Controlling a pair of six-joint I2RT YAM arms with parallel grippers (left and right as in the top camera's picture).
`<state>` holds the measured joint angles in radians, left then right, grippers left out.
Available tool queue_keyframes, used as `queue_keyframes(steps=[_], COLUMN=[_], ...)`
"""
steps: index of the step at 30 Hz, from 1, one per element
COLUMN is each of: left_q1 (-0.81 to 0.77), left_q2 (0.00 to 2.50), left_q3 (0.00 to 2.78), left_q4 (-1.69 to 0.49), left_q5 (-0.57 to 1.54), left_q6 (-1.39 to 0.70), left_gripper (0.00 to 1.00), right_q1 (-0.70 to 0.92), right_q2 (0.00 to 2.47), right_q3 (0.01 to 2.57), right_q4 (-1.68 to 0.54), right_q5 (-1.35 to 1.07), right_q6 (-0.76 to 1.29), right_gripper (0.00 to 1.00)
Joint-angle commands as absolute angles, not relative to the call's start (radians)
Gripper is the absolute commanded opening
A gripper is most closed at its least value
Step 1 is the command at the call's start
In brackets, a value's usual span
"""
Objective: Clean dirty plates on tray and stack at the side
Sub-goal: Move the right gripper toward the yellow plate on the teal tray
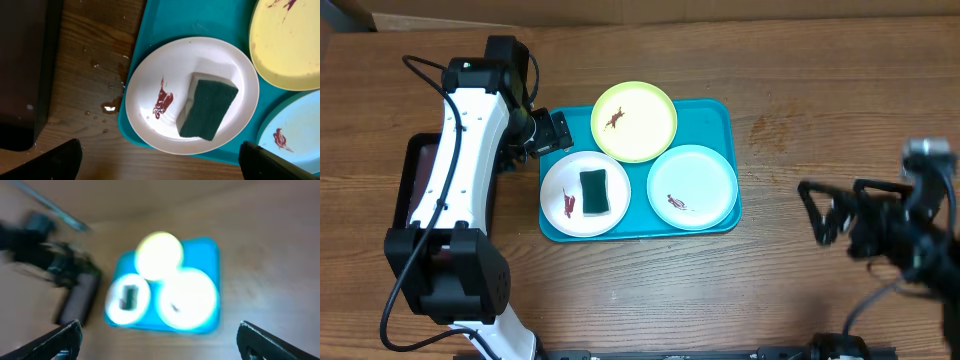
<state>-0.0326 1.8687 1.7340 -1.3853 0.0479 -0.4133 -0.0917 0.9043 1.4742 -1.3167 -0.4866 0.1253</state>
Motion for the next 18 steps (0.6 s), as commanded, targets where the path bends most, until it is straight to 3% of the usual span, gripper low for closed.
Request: queue_keyframes(steps=[1,6,10,11,13,14,18], left_q1=[-0.033,-0.033,-0.033,-0.033,-0.033,-0.033,-0.033], left_q2=[1.877,1.877,1.877,1.877,1.877,1.877,1.877], left_q3=[1.729,1.729,1.729,1.729,1.729,1.729,1.729], left_q4=[-1.391,-1.390,-1.380,-1.380,-1.383,-1.385,-1.388], left_q5=[0.044,0.044,0.044,0.044,0.045,0.044,0.044], left_q6=[-0.423,-0.423,-0.423,-0.423,-0.423,-0.422,-0.408], left_gripper=[1.00,1.00,1.00,1.00,1.00,1.00,1.00], right_q1=[-0.096,-0.096,-0.089,-0.081,-0.039,0.000,0.190], right_q2=[1.015,1.126,1.218,1.240,1.292,1.321,1.431], right_q3=[1.597,1.624,1.624,1.624,1.623,1.623,1.623], right_q4=[-1.382,-1.309,-1.203,-1.201,-1.209,-1.210,-1.155], right_q5=[-0.438,-0.982,-0.986,-0.938,-0.830,-0.776,-0.567], right_q6=[0.078,0.078,0.130,0.143,0.154,0.154,0.223], right_gripper=[1.00,1.00,0.98,0.89,0.56,0.48,0.48])
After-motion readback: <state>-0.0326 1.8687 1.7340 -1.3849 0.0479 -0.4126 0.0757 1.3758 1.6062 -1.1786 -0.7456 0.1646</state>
